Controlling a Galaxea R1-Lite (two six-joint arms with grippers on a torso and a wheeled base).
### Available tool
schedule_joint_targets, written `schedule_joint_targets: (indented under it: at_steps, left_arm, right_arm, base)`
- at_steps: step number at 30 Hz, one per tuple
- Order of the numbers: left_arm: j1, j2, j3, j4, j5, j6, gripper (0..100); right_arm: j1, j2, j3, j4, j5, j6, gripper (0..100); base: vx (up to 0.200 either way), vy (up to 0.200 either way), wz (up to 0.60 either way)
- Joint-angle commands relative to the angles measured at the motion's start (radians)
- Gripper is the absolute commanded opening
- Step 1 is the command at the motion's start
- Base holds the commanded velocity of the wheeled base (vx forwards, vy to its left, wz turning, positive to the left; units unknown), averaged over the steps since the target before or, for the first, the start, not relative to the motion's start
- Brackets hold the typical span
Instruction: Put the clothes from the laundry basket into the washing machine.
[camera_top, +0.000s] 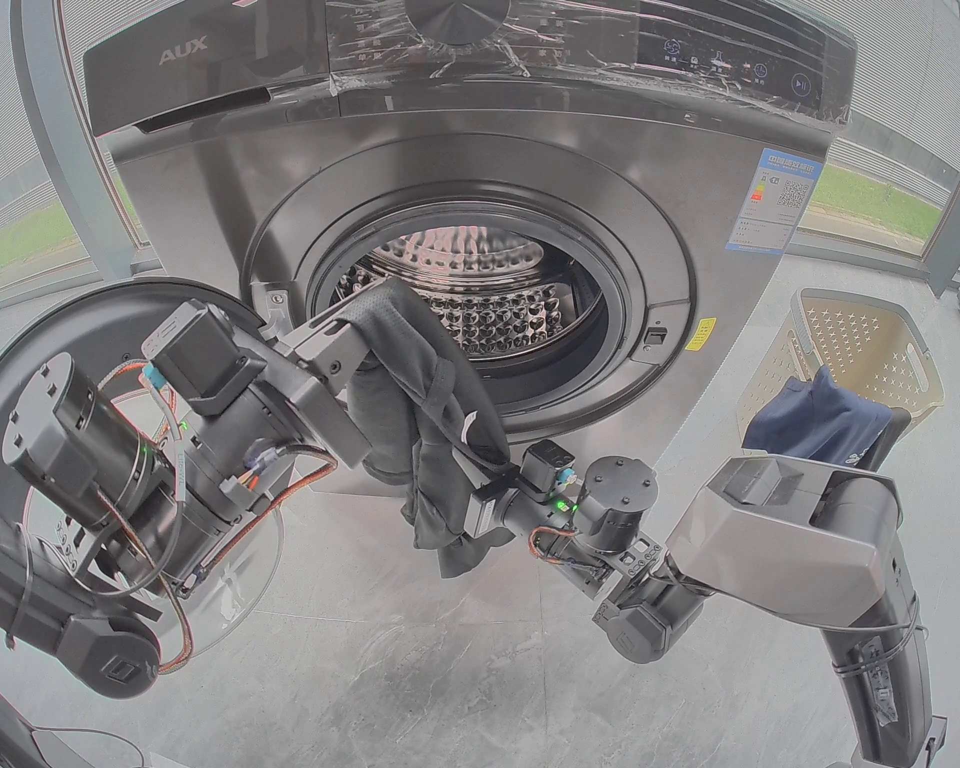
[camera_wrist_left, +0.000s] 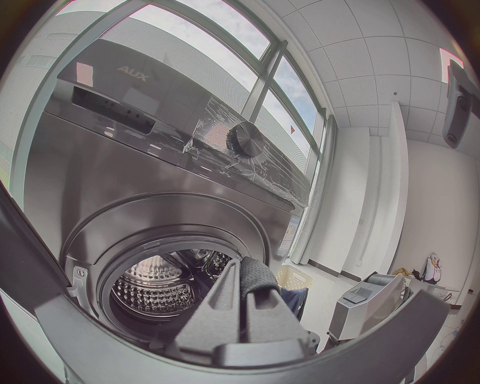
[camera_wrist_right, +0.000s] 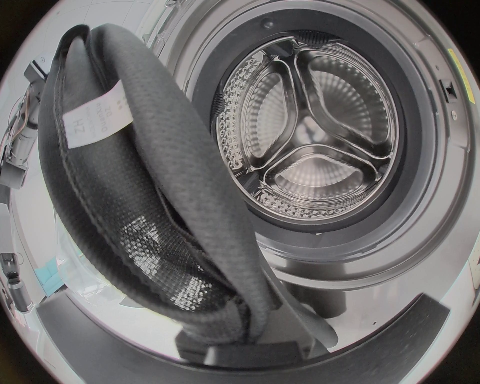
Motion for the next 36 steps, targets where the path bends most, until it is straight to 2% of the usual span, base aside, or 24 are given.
schedule_joint_targets:
  at_steps: [1, 2, 6, 11, 15, 20, 31, 35, 36]
  left_arm:
    - [0.006, 0.008, 0.0, -0.001, 0.002, -0.001, 0]
    - [0.006, 0.008, 0.0, -0.001, 0.002, -0.001, 0]
    - [0.039, 0.016, 0.011, 0.001, 0.002, -0.001, 0]
    - [0.043, 0.04, 0.04, 0.001, 0.001, 0.0, 0]
    - [0.049, 0.066, 0.057, -0.001, -0.001, 0.0, 0]
    - [0.106, 0.118, 0.087, -0.001, -0.002, 0.007, 0]
    - [0.112, 0.226, 0.153, -0.001, -0.01, 0.017, 0]
    - [0.111, 0.263, 0.179, -0.002, -0.01, 0.053, 0]
    - [0.111, 0.266, 0.179, -0.002, -0.01, 0.053, 0]
  right_arm:
    - [-0.032, -0.09, 0.065, -0.001, -0.006, 0.001, 0]
    - [-0.032, -0.09, 0.065, -0.001, -0.006, 0.001, 0]
    - [-0.07, -0.205, 0.186, -0.003, -0.005, 0.014, 0]
    - [-0.091, -0.293, 0.308, -0.003, 0.0, 0.011, 0]
    - [-0.091, -0.316, 0.321, -0.003, -0.002, 0.014, 0]
    - [-0.085, -0.357, 0.326, -0.003, -0.003, 0.014, 0]
    - [-0.059, -0.394, 0.309, -0.001, -0.014, 0.012, 0]
    - [-0.049, -0.397, 0.275, -0.001, -0.034, 0.011, 0]
    - [-0.045, -0.397, 0.268, -0.001, -0.034, 0.011, 0]
  base:
    - [0.0, 0.0, 0.0]
    - [0.0, 0.0, 0.0]
    - [0.0, 0.0, 0.0]
    - [0.0, 0.0, 0.0]
    - [0.0, 0.0, 0.0]
    - [0.0, 0.0, 0.0]
    - [0.0, 0.0, 0.0]
    - [0.0, 0.0, 0.0]
    - [0.0, 0.0, 0.0]
